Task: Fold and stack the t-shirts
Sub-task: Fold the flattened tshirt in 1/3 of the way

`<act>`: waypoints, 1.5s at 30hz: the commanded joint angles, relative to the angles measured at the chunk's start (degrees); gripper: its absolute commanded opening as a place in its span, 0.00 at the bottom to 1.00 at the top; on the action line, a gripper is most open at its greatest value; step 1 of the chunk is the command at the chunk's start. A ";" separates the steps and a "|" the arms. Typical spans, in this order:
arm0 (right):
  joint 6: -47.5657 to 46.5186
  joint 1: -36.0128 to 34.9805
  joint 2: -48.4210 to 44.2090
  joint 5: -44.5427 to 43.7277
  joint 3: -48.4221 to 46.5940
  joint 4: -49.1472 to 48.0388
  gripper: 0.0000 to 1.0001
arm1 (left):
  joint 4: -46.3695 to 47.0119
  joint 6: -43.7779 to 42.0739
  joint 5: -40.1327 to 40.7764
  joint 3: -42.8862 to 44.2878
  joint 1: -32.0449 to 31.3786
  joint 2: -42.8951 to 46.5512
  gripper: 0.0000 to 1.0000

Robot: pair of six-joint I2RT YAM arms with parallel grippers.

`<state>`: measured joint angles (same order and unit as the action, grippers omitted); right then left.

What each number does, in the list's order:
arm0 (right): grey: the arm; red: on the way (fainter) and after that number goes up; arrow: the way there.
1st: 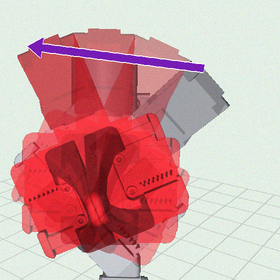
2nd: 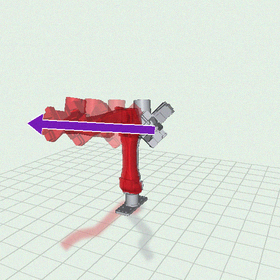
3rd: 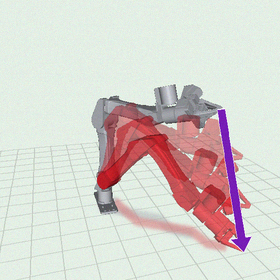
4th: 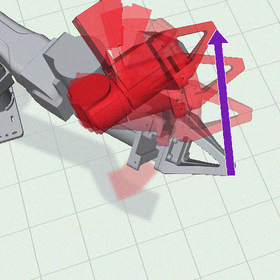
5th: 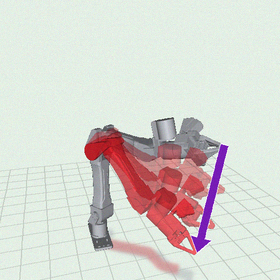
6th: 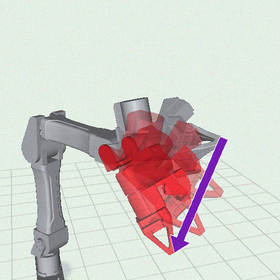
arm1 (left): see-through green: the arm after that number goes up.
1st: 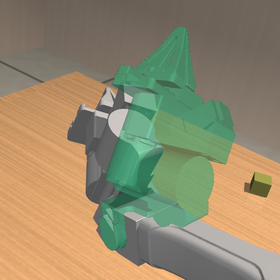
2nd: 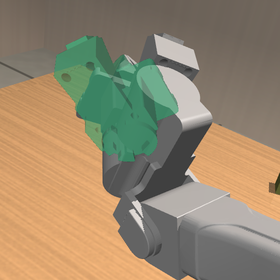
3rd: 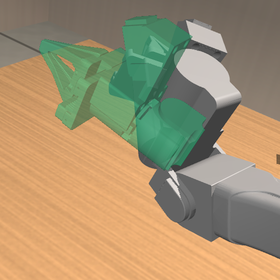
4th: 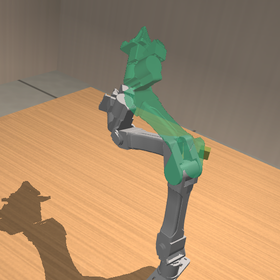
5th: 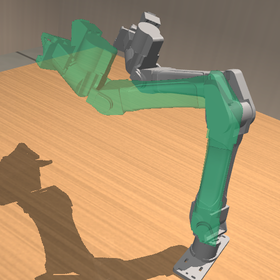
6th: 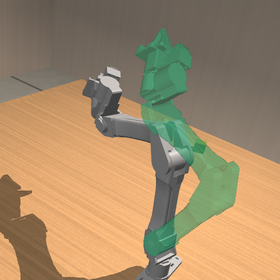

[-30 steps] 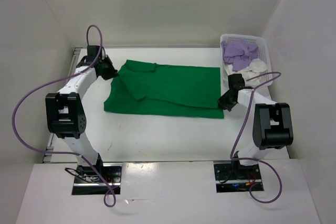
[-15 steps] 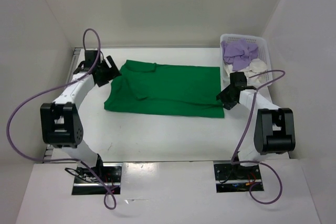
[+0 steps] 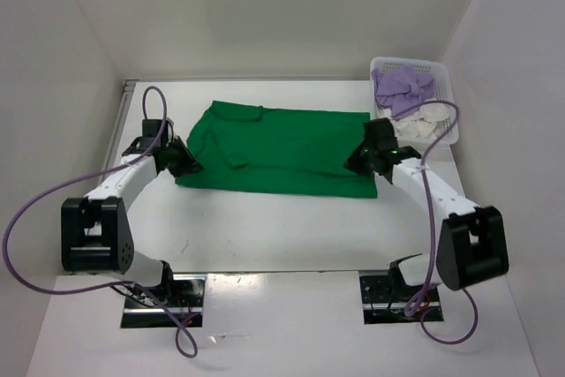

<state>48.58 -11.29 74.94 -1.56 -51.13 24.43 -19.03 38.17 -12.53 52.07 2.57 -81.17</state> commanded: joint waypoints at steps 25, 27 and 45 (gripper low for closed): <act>8.19 -8.75 10.68 1.04 11.13 -6.59 0.01 | -0.13 5.07 -7.24 -11.55 19.40 -4.02 0.60; 8.73 -8.75 8.22 1.64 12.81 -4.83 0.01 | -2.76 5.07 -8.46 -13.83 19.93 1.78 0.60; 5.48 -9.28 -3.39 2.18 5.18 0.71 0.08 | 6.36 15.85 -4.42 1.28 -7.92 -3.88 0.14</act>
<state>55.51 -20.05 71.09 0.89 -43.13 25.78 -17.30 48.36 -18.17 53.71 -4.36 -78.35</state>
